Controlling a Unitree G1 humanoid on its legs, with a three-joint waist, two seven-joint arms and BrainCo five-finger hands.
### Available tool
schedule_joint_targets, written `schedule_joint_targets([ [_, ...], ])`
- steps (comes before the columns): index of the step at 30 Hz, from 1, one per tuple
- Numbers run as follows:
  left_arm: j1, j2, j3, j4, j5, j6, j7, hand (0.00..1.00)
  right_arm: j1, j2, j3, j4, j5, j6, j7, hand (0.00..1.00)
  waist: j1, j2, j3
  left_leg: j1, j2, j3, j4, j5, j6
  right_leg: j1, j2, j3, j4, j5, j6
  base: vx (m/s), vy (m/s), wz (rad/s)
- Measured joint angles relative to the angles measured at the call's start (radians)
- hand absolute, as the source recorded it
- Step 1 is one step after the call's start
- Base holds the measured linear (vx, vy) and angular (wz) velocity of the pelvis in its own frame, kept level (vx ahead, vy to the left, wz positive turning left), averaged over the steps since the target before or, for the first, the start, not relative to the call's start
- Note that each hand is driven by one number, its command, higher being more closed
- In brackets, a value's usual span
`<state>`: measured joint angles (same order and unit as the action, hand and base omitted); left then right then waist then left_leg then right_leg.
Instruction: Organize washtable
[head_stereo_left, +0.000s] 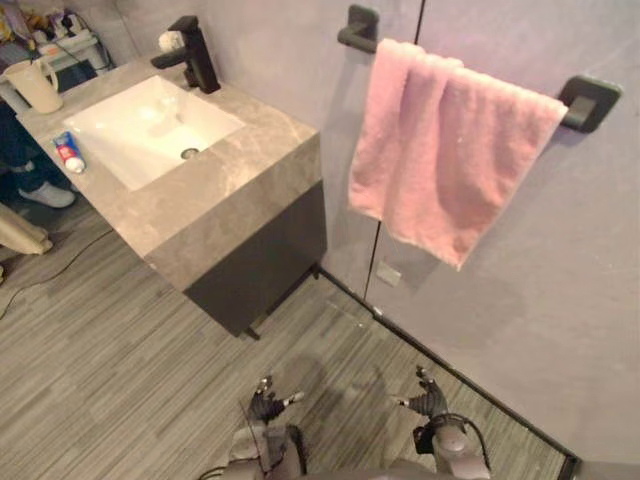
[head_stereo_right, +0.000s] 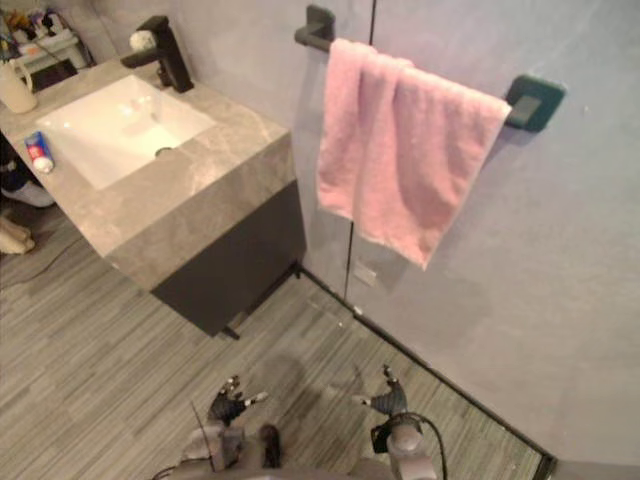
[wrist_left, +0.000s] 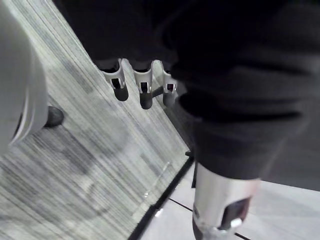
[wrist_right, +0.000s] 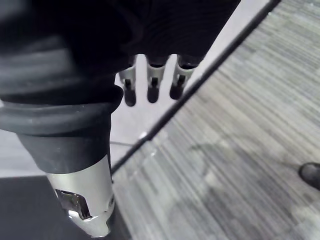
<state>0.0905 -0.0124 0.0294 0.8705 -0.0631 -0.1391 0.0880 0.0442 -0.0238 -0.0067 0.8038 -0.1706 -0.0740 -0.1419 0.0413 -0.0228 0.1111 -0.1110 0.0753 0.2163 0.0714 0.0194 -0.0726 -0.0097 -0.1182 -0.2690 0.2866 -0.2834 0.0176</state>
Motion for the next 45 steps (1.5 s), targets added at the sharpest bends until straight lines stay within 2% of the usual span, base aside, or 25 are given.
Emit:
schedule_joint_targets([
  [2, -0.007, 0.009, -0.001, 0.035, 0.008, 0.001, 0.0, 0.0, -0.015, -0.005, -0.009, 0.053, -0.001, 0.002, 0.011, 0.0, -0.006, 0.023, 0.005, 0.036, -0.016, -0.021, -0.11, 0.064, 0.017, 0.03, 0.014, -0.008, -0.082, 0.047, 0.011, -0.07, 0.076, 0.13],
  [7, -0.003, 0.037, 0.008, 0.061, 0.008, -0.002, 0.0, 0.0, -0.004, -0.004, 0.013, 0.098, -0.015, 0.005, 0.014, 0.0, -0.001, 0.018, 0.009, 0.079, -0.048, -0.044, -0.158, 0.079, 0.035, 0.051, -0.006, -0.013, -0.073, 0.056, 0.027, -0.08, 0.085, 0.1],
  [9, -0.004, 0.042, 0.022, 0.058, -0.01, -0.006, -0.001, 0.0, 0.001, -0.008, 0.015, 0.098, -0.035, 0.007, 0.015, 0.0, -0.002, -0.007, 0.024, 0.054, -0.106, -0.099, -0.139, 0.044, 0.065, 0.019, -0.075, -0.039, 0.044, -0.004, 0.076, -0.11, 0.121, 0.55],
  [10, -0.004, 0.045, 0.022, 0.053, -0.021, -0.008, 0.0, 0.0, 0.001, -0.012, 0.015, 0.097, -0.036, 0.008, 0.015, 0.0, -0.001, -0.002, 0.03, 0.052, -0.116, -0.127, -0.128, 0.028, 0.065, 0.004, -0.091, -0.036, 0.11, -0.015, 0.092, -0.07, 0.061, 0.75],
  [11, -0.003, 0.046, 0.022, 0.055, -0.033, -0.009, 0.001, 0.0, 0.0, -0.019, 0.016, 0.096, -0.037, 0.009, 0.016, 0.0, -0.004, -0.005, 0.048, 0.054, -0.131, -0.163, -0.115, 0.019, 0.068, -0.034, -0.112, 0.0, 0.231, -0.005, 0.091, -0.02, 0.088, 1.11],
  [12, -0.002, 0.058, 0.028, 0.061, -0.044, -0.01, 0.0, 0.0, 0.011, -0.012, 0.016, 0.093, -0.037, 0.011, 0.016, 0.0, -0.008, -0.015, 0.048, 0.055, -0.17, -0.2, -0.086, -0.012, 0.07, -0.091, -0.136, 0.069, 0.361, 0.039, 0.05, 0.15, 0.154, 1.5],
  [13, -0.003, 0.064, 0.062, 0.052, -0.046, -0.011, 0.001, 0.0, 0.033, -0.005, 0.017, 0.067, -0.037, 0.01, 0.016, 0.0, -0.019, -0.034, 0.061, -0.008, -0.183, -0.207, 0.182, -0.1, 0.128, -0.153, -0.152, 0.131, 0.527, 0.035, 0.047, 0.23, 0.126, 1.37],
  [14, 0.005, 0.062, 0.081, 0.042, -0.049, -0.012, 0.007, 0.0, 0.043, -0.01, 0.021, 0.037, -0.042, 0.005, 0.022, 0.0, -0.017, 0.0, 0.068, -0.016, -0.16, -0.236, 0.227, -0.186, 0.117, -0.168, -0.118, 0.152, 0.568, -0.003, 0.058, 0.3, 0.062, 1.06],
  [15, 0.012, 0.057, 0.132, 0.051, -0.067, 0.0, 0.011, 0.0, 0.03, -0.006, 0.028, 0.023, -0.037, 0.002, 0.025, 0.0, 0.002, -0.023, 0.084, -0.018, -0.172, -0.264, 0.274, -0.213, 0.141, -0.2, -0.071, 0.233, 0.548, -0.078, 0.045, 0.16, -0.014, 0.66],
  [18, 0.0, 0.053, 0.132, 0.062, -0.072, -0.001, 0.008, 0.0, 0.035, -0.001, 0.032, 0.027, -0.036, 0.003, 0.028, 0.0, 0.001, -0.016, 0.086, -0.011, -0.167, -0.353, 0.251, -0.212, 0.142, -0.27, 0.015, 0.297, 0.449, -0.094, 0.043, 0.1, -0.03, 0.87],
  [19, -0.001, 0.052, 0.131, 0.065, -0.071, -0.001, 0.008, 0.0, 0.038, -0.005, 0.036, 0.017, -0.036, 0.002, 0.029, 0.0, -0.004, -0.011, 0.088, -0.015, -0.167, -0.398, 0.248, -0.213, 0.14, -0.275, 0.049, 0.351, 0.357, -0.083, 0.058, 0.11, -0.106, 1.29],
  [21, 0.007, 0.059, 0.135, 0.065, -0.06, -0.003, 0.003, 0.0, 0.053, -0.003, 0.033, 0.013, -0.031, 0.003, 0.027, 0.0, -0.003, -0.031, 0.082, -0.018, -0.202, -0.475, 0.247, -0.213, 0.139, -0.252, 0.038, 0.385, 0.216, -0.068, 0.071, 0.15, -0.177, 1.51],
  [23, 0.005, 0.05, 0.138, 0.065, -0.061, -0.004, 0.007, 0.0, 0.058, 0.003, 0.02, 0.017, -0.026, 0.007, 0.027, 0.0, 0.001, -0.039, 0.071, -0.015, -0.213, -0.557, 0.23, -0.207, 0.113, -0.22, 0.011, 0.318, 0.201, 0.004, 0.047, 0.28, -0.296, 1.58],
  [26, 0.009, 0.033, 0.14, 0.061, -0.059, -0.004, 0.007, 0.0, 0.037, 0.013, 0.022, 0.016, -0.024, 0.007, 0.028, 0.0, 0.003, -0.011, 0.06, -0.033, -0.167, -0.589, 0.202, -0.166, 0.04, -0.189, 0.017, 0.201, 0.155, 0.045, 0.021, 0.28, -0.251, 1.11],
  [30, 0.023, 0.038, 0.138, 0.039, -0.046, -0.004, 0.006, 0.0, 0.031, 0.039, 0.012, 0.004, 0.0, 0.003, 0.026, 0.0, 0.005, -0.025, 0.05, 0.004, -0.112, -0.567, 0.119, -0.117, 0.008, -0.127, 0.045, 0.106, 0.133, 0.055, 0.007, 0.22, -0.169, 0.83],
  [31, 0.018, 0.04, 0.137, 0.034, -0.042, -0.003, 0.007, 0.0, 0.03, 0.038, 0.01, 0.002, 0.003, 0.002, 0.02, 0.0, 0.003, -0.028, 0.048, 0.003, -0.107, -0.563, 0.112, -0.091, 0.001, -0.155, 0.041, 0.096, 0.207, 0.061, 0.008, 0.09, -0.101, 0.84],
  [32, -0.001, 0.026, 0.13, 0.03, -0.04, -0.003, 0.007, 0.0, 0.025, 0.033, 0.004, -0.006, 0.003, -0.005, 0.011, 0.0, -0.001, -0.01, 0.049, -0.013, -0.086, -0.531, 0.117, -0.074, -0.009, -0.247, 0.037, 0.101, 0.267, 0.011, 0.004, 0.06, -0.077, 0.77],
  [33, -0.002, 0.027, 0.127, 0.03, -0.038, -0.003, 0.006, 0.0, 0.026, 0.034, 0.007, -0.006, 0.003, -0.006, 0.01, 0.0, -0.004, -0.019, 0.046, -0.015, -0.092, -0.491, 0.108, -0.059, -0.021, -0.218, 0.026, 0.104, 0.115, 0.072, 0.004, 0.06, -0.053, 0.84],
  [34, -0.016, 0.032, 0.128, 0.039, -0.036, -0.003, 0.005, 0.0, 0.028, 0.04, 0.006, -0.001, 0.003, -0.008, 0.01, 0.0, -0.007, -0.03, 0.049, -0.01, -0.089, -0.413, 0.095, -0.071, -0.017, -0.19, 0.0, 0.093, 0.017, 0.147, -0.005, 0.06, -0.022, 0.79],
  [35, -0.028, 0.012, 0.118, 0.048, -0.031, -0.002, 0.003, 0.0, 0.026, 0.033, -0.007, 0.008, 0.002, -0.007, 0.008, 0.0, -0.014, 0.005, 0.043, -0.014, -0.039, -0.241, 0.107, -0.094, 0.011, -0.171, 0.013, 0.044, -0.004, 0.159, -0.014, 0.09, -0.048, 0.89],
  [36, -0.029, 0.001, 0.091, 0.055, -0.02, -0.001, 0.001, 0.0, 0.024, 0.026, -0.017, 0.015, 0.002, -0.007, 0.006, 0.0, -0.031, 0.003, 0.045, -0.006, -0.017, -0.108, 0.112, -0.098, 0.01, -0.154, 0.008, 0.02, -0.022, 0.16, -0.015, 0.07, -0.048, 0.7],
  [38, -0.029, -0.002, 0.07, 0.068, -0.01, 0.001, -0.001, 0.0, 0.02, 0.011, -0.017, 0.038, 0.002, -0.007, 0.006, 0.0, -0.045, 0.014, 0.04, 0.038, 0.001, -0.03, 0.076, -0.094, 0.006, -0.135, 0.005, -0.004, -0.034, 0.159, -0.015, 0.05, -0.009, 0.45],
  [40, -0.026, 0.006, 0.056, 0.079, -0.006, 0.002, -0.001, 0.0, 0.021, 0.004, -0.035, 0.058, 0.002, -0.005, 0.006, 0.0, -0.055, 0.016, 0.036, 0.077, -0.003, -0.024, -0.015, -0.076, 0.01, -0.113, 0.008, -0.026, -0.051, 0.164, -0.006, 0.0, 0.06, 0.36],
  [42, -0.025, 0.031, 0.04, 0.086, -0.004, 0.003, -0.002, 0.0, 0.025, 0.002, -0.037, 0.087, 0.002, -0.005, 0.007, 0.0, -0.055, -0.004, 0.026, 0.098, -0.018, -0.031, -0.082, -0.031, 0.009, -0.086, 0.01, -0.043, -0.13, 0.209, 0.01, -0.03, 0.091, 0.23],
  [45, -0.022, 0.053, 0.033, 0.109, -0.003, 0.004, -0.002, 0.0, 0.024, 0.009, -0.033, 0.088, 0.0, -0.005, 0.01, 0.0, -0.058, -0.005, 0.023, 0.117, -0.04, -0.054, -0.162, 0.02, 0.033, -0.073, 0.006, -0.054, -0.178, 0.244, 0.026, -0.05, 0.1, 0.18],
])
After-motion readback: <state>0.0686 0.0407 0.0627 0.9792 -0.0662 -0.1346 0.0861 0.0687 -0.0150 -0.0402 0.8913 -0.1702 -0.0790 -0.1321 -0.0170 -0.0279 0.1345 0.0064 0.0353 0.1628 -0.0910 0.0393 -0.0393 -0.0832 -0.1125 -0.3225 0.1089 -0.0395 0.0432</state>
